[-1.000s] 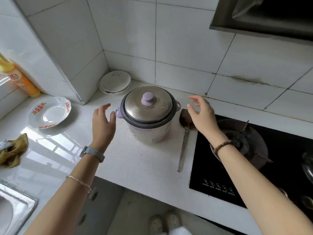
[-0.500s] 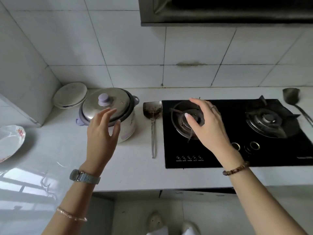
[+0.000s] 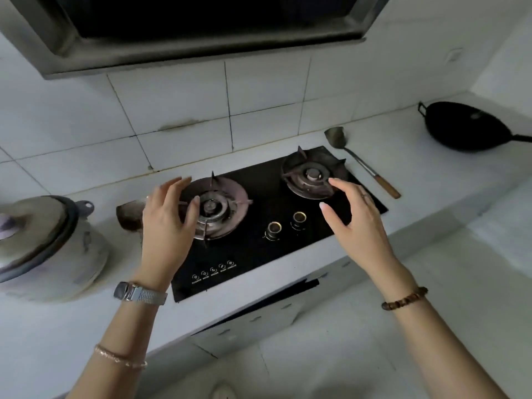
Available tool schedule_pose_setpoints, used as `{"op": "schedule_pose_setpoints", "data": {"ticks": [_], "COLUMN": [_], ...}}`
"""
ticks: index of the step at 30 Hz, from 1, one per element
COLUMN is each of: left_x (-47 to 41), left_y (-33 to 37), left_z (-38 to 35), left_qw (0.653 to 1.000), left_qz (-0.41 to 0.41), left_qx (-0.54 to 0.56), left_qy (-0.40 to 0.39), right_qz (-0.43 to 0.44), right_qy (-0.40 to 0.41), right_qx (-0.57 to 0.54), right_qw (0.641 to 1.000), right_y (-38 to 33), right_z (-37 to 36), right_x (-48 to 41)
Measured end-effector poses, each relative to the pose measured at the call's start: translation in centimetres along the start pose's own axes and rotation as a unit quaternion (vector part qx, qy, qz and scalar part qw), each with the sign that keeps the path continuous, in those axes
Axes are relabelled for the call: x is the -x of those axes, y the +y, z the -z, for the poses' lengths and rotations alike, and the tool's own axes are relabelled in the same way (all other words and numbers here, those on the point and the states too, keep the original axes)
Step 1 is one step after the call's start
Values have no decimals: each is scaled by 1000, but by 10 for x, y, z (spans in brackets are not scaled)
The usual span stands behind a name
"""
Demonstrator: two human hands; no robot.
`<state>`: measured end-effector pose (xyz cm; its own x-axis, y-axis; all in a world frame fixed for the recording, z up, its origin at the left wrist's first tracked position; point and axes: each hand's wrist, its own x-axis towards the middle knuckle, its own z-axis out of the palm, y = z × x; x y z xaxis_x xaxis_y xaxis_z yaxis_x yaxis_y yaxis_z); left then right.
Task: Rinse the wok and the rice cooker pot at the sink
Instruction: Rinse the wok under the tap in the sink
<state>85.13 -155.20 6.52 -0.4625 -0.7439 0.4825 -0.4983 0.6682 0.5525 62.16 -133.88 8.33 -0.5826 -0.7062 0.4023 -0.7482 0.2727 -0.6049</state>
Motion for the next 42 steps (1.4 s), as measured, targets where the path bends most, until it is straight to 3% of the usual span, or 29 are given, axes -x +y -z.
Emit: {"op": "schedule_pose_setpoints", "data": {"ticks": [10,22,42], "left_x": [30,26,-48], "left_y": [159,295,505], "left_z": [-107,-253,-467], "left_qw": [991,946,873], "left_qz": [-86,-213,-335], "left_qx": [76,152,252], "left_qy": [-71,-189,-249], "right_qz": [-60,-227,-346], "right_qy": [86,167,298], "right_qx": [50,105,152], "right_qw": [993,954,876], "right_y": [105,223,372], "right_z": [140,237,360], "right_x": [69,127,75]}}
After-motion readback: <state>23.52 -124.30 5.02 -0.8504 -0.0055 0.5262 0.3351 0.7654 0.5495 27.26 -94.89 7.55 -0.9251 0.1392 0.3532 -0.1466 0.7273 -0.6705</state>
